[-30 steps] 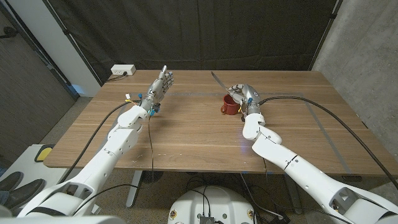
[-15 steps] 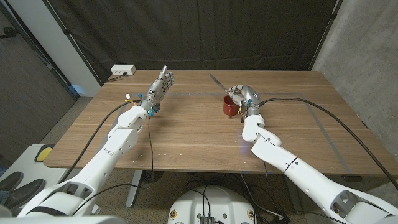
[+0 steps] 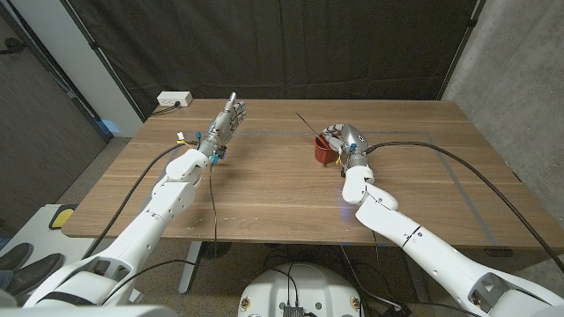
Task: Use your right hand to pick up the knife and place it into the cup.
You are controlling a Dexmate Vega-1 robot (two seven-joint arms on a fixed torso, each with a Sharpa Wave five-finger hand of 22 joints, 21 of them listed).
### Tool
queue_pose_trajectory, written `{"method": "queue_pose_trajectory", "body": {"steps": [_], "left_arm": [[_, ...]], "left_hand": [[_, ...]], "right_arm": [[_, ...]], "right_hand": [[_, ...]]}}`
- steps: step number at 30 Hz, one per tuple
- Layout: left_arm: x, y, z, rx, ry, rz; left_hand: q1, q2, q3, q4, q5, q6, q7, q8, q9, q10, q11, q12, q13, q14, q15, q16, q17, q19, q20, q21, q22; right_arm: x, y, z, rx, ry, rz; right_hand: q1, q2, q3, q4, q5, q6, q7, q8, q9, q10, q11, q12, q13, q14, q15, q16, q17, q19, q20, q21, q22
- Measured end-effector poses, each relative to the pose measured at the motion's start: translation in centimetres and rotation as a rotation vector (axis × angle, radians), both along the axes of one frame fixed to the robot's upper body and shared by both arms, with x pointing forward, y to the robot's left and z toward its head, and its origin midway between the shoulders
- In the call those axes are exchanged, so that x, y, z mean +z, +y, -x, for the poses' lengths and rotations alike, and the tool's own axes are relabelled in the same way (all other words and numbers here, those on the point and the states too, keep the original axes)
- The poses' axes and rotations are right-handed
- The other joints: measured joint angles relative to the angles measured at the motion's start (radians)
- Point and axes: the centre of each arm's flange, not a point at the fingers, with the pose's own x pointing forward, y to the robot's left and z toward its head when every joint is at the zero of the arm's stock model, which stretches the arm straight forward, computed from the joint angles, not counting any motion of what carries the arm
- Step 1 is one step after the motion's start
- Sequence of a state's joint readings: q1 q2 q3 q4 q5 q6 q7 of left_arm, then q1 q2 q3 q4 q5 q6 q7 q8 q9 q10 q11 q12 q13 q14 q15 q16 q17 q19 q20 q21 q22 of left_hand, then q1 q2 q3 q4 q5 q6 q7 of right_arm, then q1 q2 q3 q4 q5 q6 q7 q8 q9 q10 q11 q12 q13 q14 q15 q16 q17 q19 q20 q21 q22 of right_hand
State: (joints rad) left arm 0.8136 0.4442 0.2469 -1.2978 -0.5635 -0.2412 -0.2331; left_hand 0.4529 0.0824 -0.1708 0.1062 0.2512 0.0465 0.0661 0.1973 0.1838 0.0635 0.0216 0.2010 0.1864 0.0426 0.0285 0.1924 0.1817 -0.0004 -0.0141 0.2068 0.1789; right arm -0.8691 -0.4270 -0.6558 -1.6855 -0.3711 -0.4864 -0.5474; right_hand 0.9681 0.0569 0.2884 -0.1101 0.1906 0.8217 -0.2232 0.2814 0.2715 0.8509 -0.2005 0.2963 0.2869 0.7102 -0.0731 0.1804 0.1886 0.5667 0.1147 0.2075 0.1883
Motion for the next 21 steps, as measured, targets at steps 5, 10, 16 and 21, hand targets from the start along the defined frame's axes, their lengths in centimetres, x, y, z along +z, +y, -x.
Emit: {"method": "queue_pose_trajectory", "body": {"steps": [5,10,16,21], "left_arm": [[0.0,0.0,0.0,0.000,0.002,-0.002],[0.0,0.0,0.1,0.001,0.002,-0.004],[0.0,-0.1,0.2,0.000,0.001,-0.004],[0.0,-0.1,0.3,0.000,0.000,-0.004]], "left_hand": [[0.000,0.000,-0.003,-0.003,0.000,0.000,0.000,0.000,0.000,0.000,0.000,0.000,0.000,0.000,0.000,0.000,0.000,0.000,0.000,0.000,0.000],[0.000,0.000,-0.003,-0.003,0.000,0.000,0.000,0.000,0.000,-0.002,-0.002,0.000,0.000,0.000,0.000,0.000,0.000,0.000,0.000,0.000,0.000],[0.000,0.000,-0.003,-0.003,0.000,0.000,0.000,0.000,0.000,-0.002,-0.002,0.000,0.000,0.000,0.000,0.000,0.000,0.000,0.000,0.000,0.000],[0.000,0.000,-0.003,-0.003,0.000,0.000,0.000,0.000,0.000,-0.002,-0.002,0.000,0.000,0.000,0.000,0.000,0.000,0.000,0.000,0.000,0.000]], "right_arm": [[-0.2,-0.1,0.0,0.000,0.008,-0.004],[-0.3,-0.2,0.2,0.003,0.008,-0.007],[-0.1,-0.3,0.6,0.012,-0.007,-0.012],[0.2,-0.2,1.1,0.018,-0.027,-0.016]], "right_hand": [[-0.024,-0.009,0.000,0.000,0.000,-0.060,0.003,-0.025,0.005,-0.069,0.006,-0.024,0.000,-0.048,0.009,-0.001,0.003,-0.006,0.006,0.000,0.000],[-0.048,-0.022,-0.004,0.004,0.000,-0.095,0.003,-0.040,0.007,-0.114,0.021,-0.038,0.000,-0.080,0.012,-0.001,0.008,-0.007,0.007,0.000,0.000],[-0.058,-0.024,-0.008,0.008,0.000,-0.111,0.009,-0.043,0.010,-0.120,0.022,-0.038,0.000,-0.091,0.013,-0.003,0.007,-0.007,0.007,0.000,0.000],[-0.070,-0.029,-0.013,0.012,0.000,-0.111,0.009,-0.046,0.010,-0.126,0.027,-0.038,0.000,-0.093,0.013,-0.003,0.007,-0.007,0.007,0.000,0.000]]}}
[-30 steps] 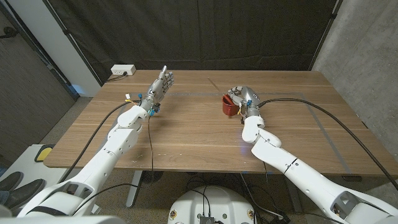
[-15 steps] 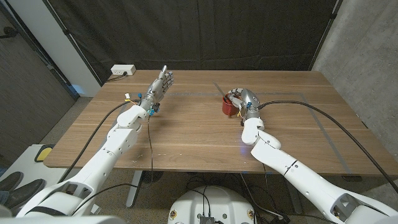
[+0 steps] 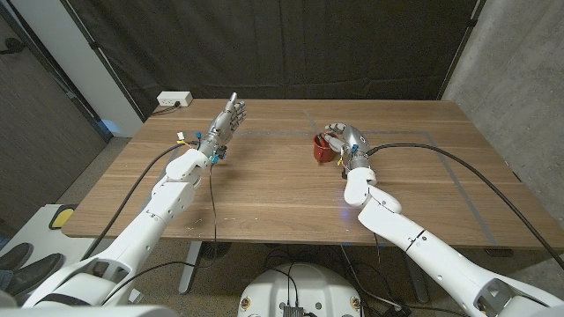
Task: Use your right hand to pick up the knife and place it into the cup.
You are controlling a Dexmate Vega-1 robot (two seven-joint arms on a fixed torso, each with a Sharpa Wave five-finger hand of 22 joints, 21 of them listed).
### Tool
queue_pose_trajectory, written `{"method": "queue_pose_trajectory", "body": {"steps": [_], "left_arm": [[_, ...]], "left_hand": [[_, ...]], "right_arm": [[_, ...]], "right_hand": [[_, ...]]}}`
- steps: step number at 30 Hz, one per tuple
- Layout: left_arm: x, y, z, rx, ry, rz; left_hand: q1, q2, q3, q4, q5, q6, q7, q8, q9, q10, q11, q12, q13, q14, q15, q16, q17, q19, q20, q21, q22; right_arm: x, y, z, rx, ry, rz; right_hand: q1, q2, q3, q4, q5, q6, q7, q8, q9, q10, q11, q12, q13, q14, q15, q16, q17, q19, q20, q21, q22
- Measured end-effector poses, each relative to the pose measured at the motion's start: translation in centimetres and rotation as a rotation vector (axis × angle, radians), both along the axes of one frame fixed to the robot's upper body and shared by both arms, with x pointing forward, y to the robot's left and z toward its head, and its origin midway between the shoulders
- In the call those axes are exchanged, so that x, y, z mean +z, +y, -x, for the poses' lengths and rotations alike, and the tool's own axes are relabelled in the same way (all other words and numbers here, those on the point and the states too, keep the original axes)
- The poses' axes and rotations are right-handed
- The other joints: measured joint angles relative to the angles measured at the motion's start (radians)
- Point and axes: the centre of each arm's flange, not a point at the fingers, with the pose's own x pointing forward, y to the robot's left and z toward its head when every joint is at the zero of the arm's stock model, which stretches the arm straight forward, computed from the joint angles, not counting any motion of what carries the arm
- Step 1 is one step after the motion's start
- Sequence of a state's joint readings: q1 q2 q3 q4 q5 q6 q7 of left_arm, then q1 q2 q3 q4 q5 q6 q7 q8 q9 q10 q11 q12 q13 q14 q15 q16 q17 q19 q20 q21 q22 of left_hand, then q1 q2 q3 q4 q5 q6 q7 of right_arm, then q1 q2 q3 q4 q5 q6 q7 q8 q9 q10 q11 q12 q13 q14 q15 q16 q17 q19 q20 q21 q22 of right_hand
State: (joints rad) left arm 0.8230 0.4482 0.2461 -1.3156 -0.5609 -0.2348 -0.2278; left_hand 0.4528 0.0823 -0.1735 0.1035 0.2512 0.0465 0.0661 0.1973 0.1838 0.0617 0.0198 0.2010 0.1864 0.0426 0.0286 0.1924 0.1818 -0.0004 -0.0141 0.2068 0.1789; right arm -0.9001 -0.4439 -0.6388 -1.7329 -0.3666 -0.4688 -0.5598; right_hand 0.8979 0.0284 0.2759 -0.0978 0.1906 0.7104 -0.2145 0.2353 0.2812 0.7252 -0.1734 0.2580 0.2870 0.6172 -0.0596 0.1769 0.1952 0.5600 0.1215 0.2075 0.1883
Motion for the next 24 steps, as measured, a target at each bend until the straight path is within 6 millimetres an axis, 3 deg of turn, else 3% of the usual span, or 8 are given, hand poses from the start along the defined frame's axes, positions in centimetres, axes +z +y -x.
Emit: {"method": "queue_pose_trajectory", "body": {"steps": [7,17,19,22,24], "left_arm": [[0.0,0.1,0.0,0.001,0.000,-0.001],[-0.1,0.2,0.1,-0.001,0.001,-0.009],[-0.1,0.2,0.2,0.007,-0.001,-0.013],[-0.2,-0.1,0.3,0.005,-0.001,-0.024],[-0.3,-0.1,0.3,0.022,0.001,-0.016]], "left_hand": [[0.000,0.000,-0.004,0.004,0.000,0.000,0.000,0.000,0.000,0.000,0.000,0.000,0.000,0.000,0.000,0.000,0.000,0.000,0.000,0.000,0.000],[0.000,0.000,-0.007,0.001,0.000,0.000,0.000,0.000,0.000,0.000,0.000,0.000,0.000,0.000,0.000,0.000,0.000,0.000,0.000,0.000,0.000],[0.000,0.000,-0.007,0.001,0.000,0.000,0.000,0.000,0.000,0.000,0.000,0.000,0.000,0.000,0.000,0.000,0.000,0.000,0.000,0.000,0.000],[0.000,0.000,-0.007,0.001,0.000,0.000,0.000,0.000,0.000,0.000,0.000,0.000,0.000,0.000,0.000,0.000,0.000,0.004,-0.004,0.000,0.000],[0.000,0.000,-0.007,0.001,0.000,0.000,0.000,0.000,0.000,0.000,0.000,0.000,0.000,0.000,0.000,0.000,0.000,0.004,-0.004,0.000,0.000]], "right_arm": [[0.2,0.1,0.2,0.004,-0.018,0.002],[0.9,0.5,1.3,0.052,-0.059,-0.020],[1.8,-0.9,2.1,0.057,-0.083,-0.037],[1.8,-0.5,2.1,0.093,-0.079,-0.044],[2.2,-1.7,2.4,0.092,-0.090,-0.044]], "right_hand": [[-0.031,-0.001,-0.011,0.011,-0.006,-0.013,0.003,-0.003,0.003,-0.018,0.008,0.000,0.000,-0.014,0.001,0.000,0.000,0.000,0.011,-0.004,0.000],[-0.074,0.002,-0.024,0.024,-0.006,-0.047,0.025,-0.017,0.005,-0.055,0.034,-0.007,0.000,-0.049,0.007,0.000,0.003,-0.048,-0.030,-0.014,0.000],[-0.087,0.003,-0.026,0.026,-0.006,-0.056,0.034,-0.021,0.005,-0.059,0.038,-0.007,0.000,-0.053,0.005,0.000,0.003,-0.067,-0.042,-0.016,0.000],[-0.100,0.003,-0.026,0.032,-0.006,-0.077,0.045,-0.025,0.004,-0.076,0.046,-0.009,0.000,-0.065,0.009,0.000,0.003,-0.094,-0.059,-0.023,0.000],[-0.113,0.008,-0.029,0.038,-0.006,-0.086,0.053,-0.032,0.002,-0.084,0.052,-0.015,0.000,-0.076,0.009,0.000,0.003,-0.104,-0.069,-0.023,0.000]]}}
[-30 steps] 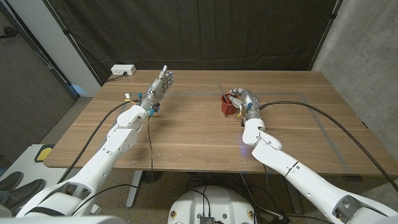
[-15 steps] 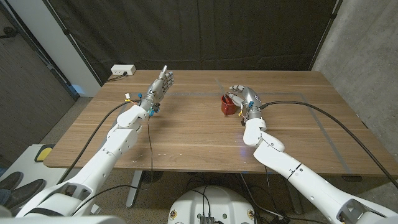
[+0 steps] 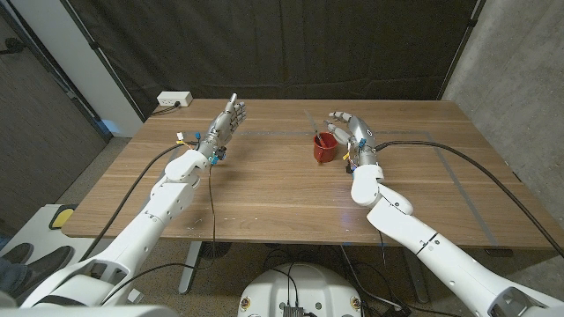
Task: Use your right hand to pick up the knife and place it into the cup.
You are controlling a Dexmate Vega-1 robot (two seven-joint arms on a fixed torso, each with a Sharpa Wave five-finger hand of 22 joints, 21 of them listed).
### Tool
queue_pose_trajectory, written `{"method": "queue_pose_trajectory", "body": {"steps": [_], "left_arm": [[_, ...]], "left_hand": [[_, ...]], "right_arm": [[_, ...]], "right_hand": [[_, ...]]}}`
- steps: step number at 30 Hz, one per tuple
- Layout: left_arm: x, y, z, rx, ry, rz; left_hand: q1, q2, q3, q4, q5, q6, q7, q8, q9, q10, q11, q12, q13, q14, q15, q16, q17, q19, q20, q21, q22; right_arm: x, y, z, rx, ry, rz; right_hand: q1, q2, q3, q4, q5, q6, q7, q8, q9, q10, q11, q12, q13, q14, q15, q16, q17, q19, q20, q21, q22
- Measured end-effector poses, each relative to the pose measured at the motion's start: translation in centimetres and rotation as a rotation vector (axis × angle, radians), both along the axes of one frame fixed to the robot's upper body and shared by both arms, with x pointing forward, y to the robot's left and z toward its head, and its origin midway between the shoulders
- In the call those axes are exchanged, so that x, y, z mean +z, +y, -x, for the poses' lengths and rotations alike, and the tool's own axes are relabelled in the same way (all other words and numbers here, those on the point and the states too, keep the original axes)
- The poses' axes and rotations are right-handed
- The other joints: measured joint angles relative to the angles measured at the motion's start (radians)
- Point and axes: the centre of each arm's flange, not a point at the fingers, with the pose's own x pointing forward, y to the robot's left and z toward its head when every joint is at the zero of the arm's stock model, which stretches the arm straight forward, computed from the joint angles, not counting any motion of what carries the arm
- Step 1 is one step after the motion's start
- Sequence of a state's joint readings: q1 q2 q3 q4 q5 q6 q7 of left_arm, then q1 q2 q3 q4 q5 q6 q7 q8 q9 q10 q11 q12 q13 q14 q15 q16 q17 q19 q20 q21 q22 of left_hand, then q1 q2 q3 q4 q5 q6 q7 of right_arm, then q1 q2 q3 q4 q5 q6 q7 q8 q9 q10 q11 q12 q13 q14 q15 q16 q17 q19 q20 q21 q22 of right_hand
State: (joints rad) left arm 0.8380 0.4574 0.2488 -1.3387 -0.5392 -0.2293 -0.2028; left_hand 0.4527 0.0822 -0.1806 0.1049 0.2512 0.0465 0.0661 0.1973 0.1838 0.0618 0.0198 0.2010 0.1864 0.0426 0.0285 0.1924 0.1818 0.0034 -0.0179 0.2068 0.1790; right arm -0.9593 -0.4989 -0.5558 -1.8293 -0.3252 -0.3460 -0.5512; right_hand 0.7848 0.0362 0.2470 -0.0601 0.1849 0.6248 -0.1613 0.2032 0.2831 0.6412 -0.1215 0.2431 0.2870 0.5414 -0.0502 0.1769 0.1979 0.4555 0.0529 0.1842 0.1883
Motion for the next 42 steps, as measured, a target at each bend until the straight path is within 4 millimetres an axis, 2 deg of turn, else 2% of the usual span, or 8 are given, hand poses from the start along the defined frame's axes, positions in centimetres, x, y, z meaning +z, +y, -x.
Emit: {"method": "queue_pose_trajectory", "body": {"steps": [8,9,12,13,18,25,26,42], "left_arm": [[-0.5,-0.5,0.7,0.016,-0.003,0.005],[-0.5,-0.5,0.8,0.016,-0.004,0.004],[-0.5,-0.4,0.9,0.029,-0.003,0.011],[-0.5,-0.4,1.1,0.029,-0.005,0.009],[-0.4,-0.2,1.4,0.029,-0.009,0.000],[-0.1,0.5,1.5,0.038,-0.013,-0.011],[-0.1,0.4,1.5,0.022,-0.012,-0.022],[0.0,1.0,1.3,-0.013,-0.023,-0.038]], "left_hand": [[0.000,0.000,0.000,0.000,0.000,0.000,0.000,0.000,0.000,0.000,0.000,0.000,0.000,0.000,0.000,0.000,0.000,0.000,0.000,0.000,0.000],[0.000,0.000,0.000,0.000,0.000,0.000,0.000,0.000,0.000,0.000,0.000,0.000,0.000,0.000,0.000,0.000,0.000,0.000,0.000,0.000,0.000],[0.000,0.000,0.000,0.000,0.000,0.006,-0.006,0.000,0.000,0.000,0.000,0.000,0.000,0.000,0.000,0.000,0.000,0.000,0.000,0.000,0.000],[0.000,0.000,0.000,0.000,0.000,0.006,-0.006,0.000,0.000,0.000,0.000,0.000,0.000,0.000,0.000,0.000,0.000,0.000,0.000,0.000,0.000],[0.000,0.000,0.000,0.000,0.000,0.006,-0.006,0.000,0.000,0.004,-0.004,0.000,0.000,0.000,0.000,0.000,0.000,0.000,0.000,0.000,0.000],[0.000,0.000,0.000,0.000,0.000,0.006,-0.006,0.000,0.000,0.004,-0.004,0.000,0.000,0.000,0.000,0.000,0.000,0.000,0.000,0.000,0.000],[0.002,0.002,0.000,0.000,0.000,0.006,-0.006,0.000,0.000,0.004,-0.004,0.000,0.000,0.000,0.000,0.000,0.000,0.000,0.000,0.000,0.000],[0.010,0.010,-0.004,-0.004,0.000,0.005,-0.005,0.000,0.000,0.004,-0.004,0.000,0.000,0.000,0.000,0.000,0.000,-0.004,-0.004,0.000,0.000]], "right_arm": [[0.6,-0.6,0.5,0.104,0.006,-0.025],[0.9,-1.4,0.6,0.110,0.003,-0.033],[0.9,-1.0,0.6,0.149,0.012,-0.042],[1.4,-2.1,0.8,0.158,0.005,-0.056],[2.0,-2.4,1.0,0.239,0.011,-0.093],[2.2,-1.5,1.2,0.397,0.042,-0.152],[2.2,-3.0,0.3,0.386,0.047,-0.199],[1.8,-4.5,-1.1,0.621,0.098,-0.398]], "right_hand": [[-0.039,0.001,-0.006,0.015,0.000,-0.031,0.031,-0.005,-0.008,-0.025,0.032,-0.002,-0.010,-0.013,0.002,0.000,-0.002,-0.008,-0.030,0.004,0.000],[-0.047,0.004,-0.009,0.017,0.001,-0.035,0.035,-0.005,-0.009,-0.026,0.038,-0.007,-0.012,-0.020,0.002,0.000,-0.003,-0.008,-0.030,0.005,0.000],[-0.064,0.008,-0.014,0.022,0.005,-0.049,0.049,-0.011,-0.013,-0.030,0.048,-0.008,-0.018,-0.032,0.004,0.000,-0.003,-0.015,-0.038,0.005,0.000],[-0.072,0.008,-0.014,0.027,0.005,-0.055,0.055,-0.011,-0.014,-0.033,0.051,-0.008,-0.020,-0.038,0.006,0.000,-0.003,-0.019,-0.041,0.005,0.000],[-0.093,0.016,-0.018,0.037,0.005,-0.079,0.064,-0.018,-0.021,-0.045,0.073,-0.015,-0.027,-0.056,0.009,0.000,-0.003,-0.032,-0.039,0.005,0.000],[-0.110,0.022,-0.021,0.048,0.005,-0.091,0.066,-0.018,-0.028,-0.050,0.079,-0.015,-0.034,-0.072,0.025,0.000,-0.003,-0.042,-0.042,0.005,0.000],[-0.113,0.018,-0.022,0.049,0.005,-0.091,0.066,-0.018,-0.028,-0.051,0.080,-0.015,-0.036,-0.072,0.025,0.000,-0.003,-0.042,-0.042,0.005,0.000],[-0.143,0.026,-0.029,0.056,0.005,-0.097,0.072,-0.018,-0.036,-0.061,0.089,-0.023,-0.041,-0.090,0.036,0.000,-0.003,-0.083,-0.037,0.003,0.000]]}}
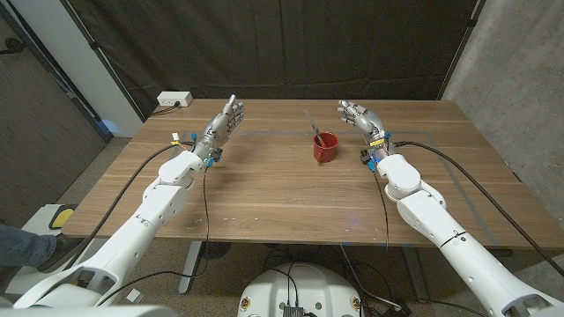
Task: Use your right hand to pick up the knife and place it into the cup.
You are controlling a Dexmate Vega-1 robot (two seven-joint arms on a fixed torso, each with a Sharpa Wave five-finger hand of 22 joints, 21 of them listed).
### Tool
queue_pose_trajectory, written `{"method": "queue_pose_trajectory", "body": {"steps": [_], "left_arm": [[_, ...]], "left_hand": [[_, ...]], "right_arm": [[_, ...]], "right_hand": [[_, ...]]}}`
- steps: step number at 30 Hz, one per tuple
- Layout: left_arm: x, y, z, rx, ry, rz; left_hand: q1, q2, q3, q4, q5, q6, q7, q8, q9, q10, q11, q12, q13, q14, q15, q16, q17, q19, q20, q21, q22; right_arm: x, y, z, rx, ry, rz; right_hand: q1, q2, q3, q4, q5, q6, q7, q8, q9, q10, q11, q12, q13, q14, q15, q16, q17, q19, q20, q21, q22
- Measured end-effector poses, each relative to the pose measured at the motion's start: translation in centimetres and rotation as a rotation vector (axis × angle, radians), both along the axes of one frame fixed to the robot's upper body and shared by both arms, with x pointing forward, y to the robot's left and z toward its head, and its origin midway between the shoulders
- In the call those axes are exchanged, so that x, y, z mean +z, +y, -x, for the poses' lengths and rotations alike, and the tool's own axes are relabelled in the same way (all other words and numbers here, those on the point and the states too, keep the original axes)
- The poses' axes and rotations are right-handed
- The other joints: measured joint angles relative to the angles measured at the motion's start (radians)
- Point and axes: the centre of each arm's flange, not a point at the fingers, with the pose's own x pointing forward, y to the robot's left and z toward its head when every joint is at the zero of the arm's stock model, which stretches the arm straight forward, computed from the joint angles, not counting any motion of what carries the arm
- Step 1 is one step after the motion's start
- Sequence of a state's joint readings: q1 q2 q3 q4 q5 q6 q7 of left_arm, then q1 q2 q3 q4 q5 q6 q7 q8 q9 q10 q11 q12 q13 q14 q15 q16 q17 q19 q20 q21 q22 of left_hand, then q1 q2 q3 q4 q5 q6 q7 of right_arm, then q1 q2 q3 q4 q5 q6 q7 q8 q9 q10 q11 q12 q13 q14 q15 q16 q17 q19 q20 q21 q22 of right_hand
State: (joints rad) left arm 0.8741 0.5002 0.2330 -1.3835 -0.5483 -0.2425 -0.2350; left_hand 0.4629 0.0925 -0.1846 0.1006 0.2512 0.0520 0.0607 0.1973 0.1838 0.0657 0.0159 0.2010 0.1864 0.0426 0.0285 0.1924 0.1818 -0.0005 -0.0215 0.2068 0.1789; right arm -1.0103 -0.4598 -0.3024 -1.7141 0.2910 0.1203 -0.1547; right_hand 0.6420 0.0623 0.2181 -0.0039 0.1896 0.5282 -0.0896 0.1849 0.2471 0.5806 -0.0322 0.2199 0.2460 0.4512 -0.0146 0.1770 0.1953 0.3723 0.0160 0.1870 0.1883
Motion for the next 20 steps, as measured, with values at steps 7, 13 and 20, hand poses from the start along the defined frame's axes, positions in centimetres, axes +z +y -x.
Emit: {"method": "queue_pose_trajectory", "body": {"steps": [7,13,20], "left_arm": [[-0.5,-0.1,0.1,-0.004,0.004,0.001],[-0.6,-0.2,0.2,-0.008,-0.001,0.002],[-0.5,-0.4,0.4,-0.013,-0.008,0.002]], "left_hand": [[0.000,0.000,0.000,0.000,0.000,0.000,0.000,0.000,0.000,0.000,0.000,0.000,0.000,0.000,0.000,0.000,0.000,0.000,0.000,0.000,0.000],[0.000,0.000,0.000,0.000,0.000,0.000,0.000,0.000,0.000,0.000,0.000,0.000,0.000,0.000,0.000,0.000,0.000,0.000,0.000,0.000,0.000],[0.000,0.000,-0.003,0.003,0.000,0.000,0.000,0.000,0.000,0.000,0.000,0.000,0.000,0.000,0.000,0.000,0.000,0.000,0.000,0.000,0.000]], "right_arm": [[0.0,-0.1,0.0,0.041,0.005,-0.024],[-0.3,-0.8,-0.2,0.048,0.016,-0.045],[-0.5,-1.0,-0.2,0.053,0.021,-0.052]], "right_hand": [[-0.006,0.002,0.000,0.000,0.000,0.000,0.000,0.000,-0.001,0.000,0.000,0.000,-0.005,-0.001,-0.001,0.000,0.000,-0.005,0.005,-0.003,0.000],[-0.010,0.006,0.004,0.004,0.008,0.000,0.000,0.000,-0.001,0.000,0.000,0.000,-0.005,-0.001,-0.001,0.000,-0.005,-0.013,0.013,-0.003,0.000],[-0.014,0.002,0.004,0.004,0.008,0.004,0.004,0.004,-0.006,0.000,0.000,0.000,-0.009,-0.001,-0.001,0.000,-0.005,-0.023,0.013,-0.003,0.000]]}}
